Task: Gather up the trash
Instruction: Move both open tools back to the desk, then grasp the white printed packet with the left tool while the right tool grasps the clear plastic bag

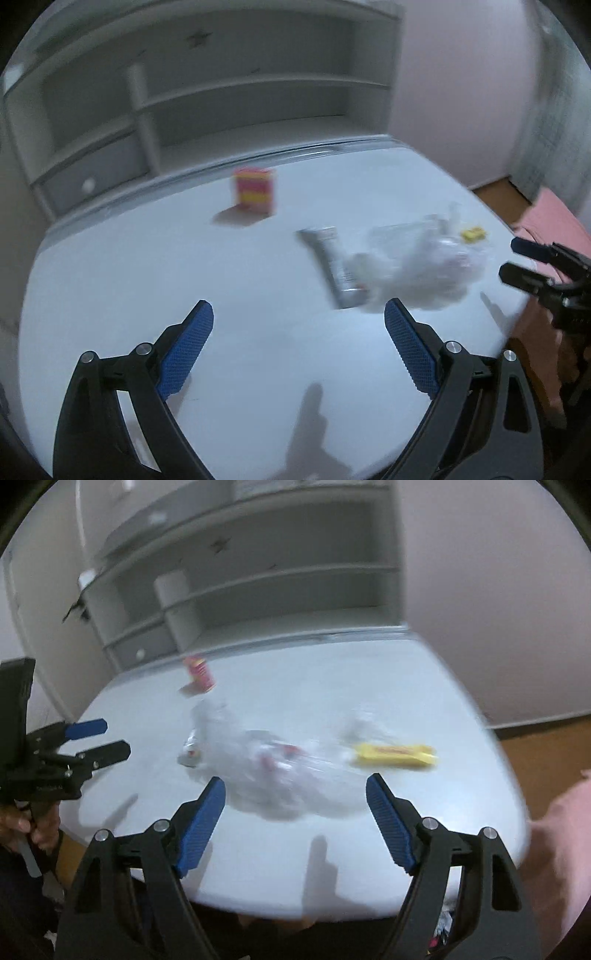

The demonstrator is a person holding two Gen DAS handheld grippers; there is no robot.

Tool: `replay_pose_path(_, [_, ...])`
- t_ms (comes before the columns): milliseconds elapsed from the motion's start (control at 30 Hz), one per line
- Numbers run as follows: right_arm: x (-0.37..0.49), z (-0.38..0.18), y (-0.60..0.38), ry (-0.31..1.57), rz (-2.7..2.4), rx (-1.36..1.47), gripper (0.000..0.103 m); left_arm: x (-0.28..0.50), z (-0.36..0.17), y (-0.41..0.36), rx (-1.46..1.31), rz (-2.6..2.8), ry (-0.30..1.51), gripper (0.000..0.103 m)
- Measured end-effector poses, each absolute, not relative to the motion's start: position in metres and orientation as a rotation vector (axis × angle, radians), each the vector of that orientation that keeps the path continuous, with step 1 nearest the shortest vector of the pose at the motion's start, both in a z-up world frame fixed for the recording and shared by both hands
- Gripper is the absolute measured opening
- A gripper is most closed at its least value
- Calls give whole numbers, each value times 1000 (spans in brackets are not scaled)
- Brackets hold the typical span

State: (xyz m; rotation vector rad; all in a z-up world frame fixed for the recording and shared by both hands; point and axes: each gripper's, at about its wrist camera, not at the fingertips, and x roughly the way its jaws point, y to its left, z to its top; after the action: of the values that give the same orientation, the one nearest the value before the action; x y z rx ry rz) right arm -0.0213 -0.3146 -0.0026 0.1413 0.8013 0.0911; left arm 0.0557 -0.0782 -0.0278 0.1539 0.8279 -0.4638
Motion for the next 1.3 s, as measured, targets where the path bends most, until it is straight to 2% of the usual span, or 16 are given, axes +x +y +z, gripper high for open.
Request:
replay_pose_path(333, [27, -34, -283, 882, 94, 8, 77, 80, -46, -63, 119, -461, 878, 91])
replay_pose_path(367, [30, -36, -280, 885, 89, 1, 68, 83, -46, -65, 120, -466, 878, 91])
replay_pose_path(400, [32, -38, -280, 886, 87, -1, 55, 85, -47, -66, 123, -466, 880, 91])
replay_pose_path(500, [37, -38, -283, 886, 112, 26, 32, 89, -51, -74, 135, -460, 882, 91])
replay_pose_path(567, [40, -32, -283, 872, 132, 62, 28, 92, -51, -79, 141, -460, 883, 91])
replay_pose_path(800, [47, 7, -303, 766, 194, 288, 28, 101, -51, -112, 167, -490, 884, 91])
replay_pose_path(1067, [49, 26, -311, 723, 201, 334, 28, 107, -65, -145, 225, -457, 907, 90])
replay_pose_path(1167, [48, 31, -315, 712, 215, 359, 28, 106, -68, -150, 246, -430, 906, 73])
replay_pose_path(1267, [45, 38, -317, 693, 241, 389, 28, 105, -70, -154, 262, -433, 924, 33])
replay_pose_path(1300, [45, 41, -318, 685, 255, 400, 28, 104, -70, -155, 272, -434, 919, 22])
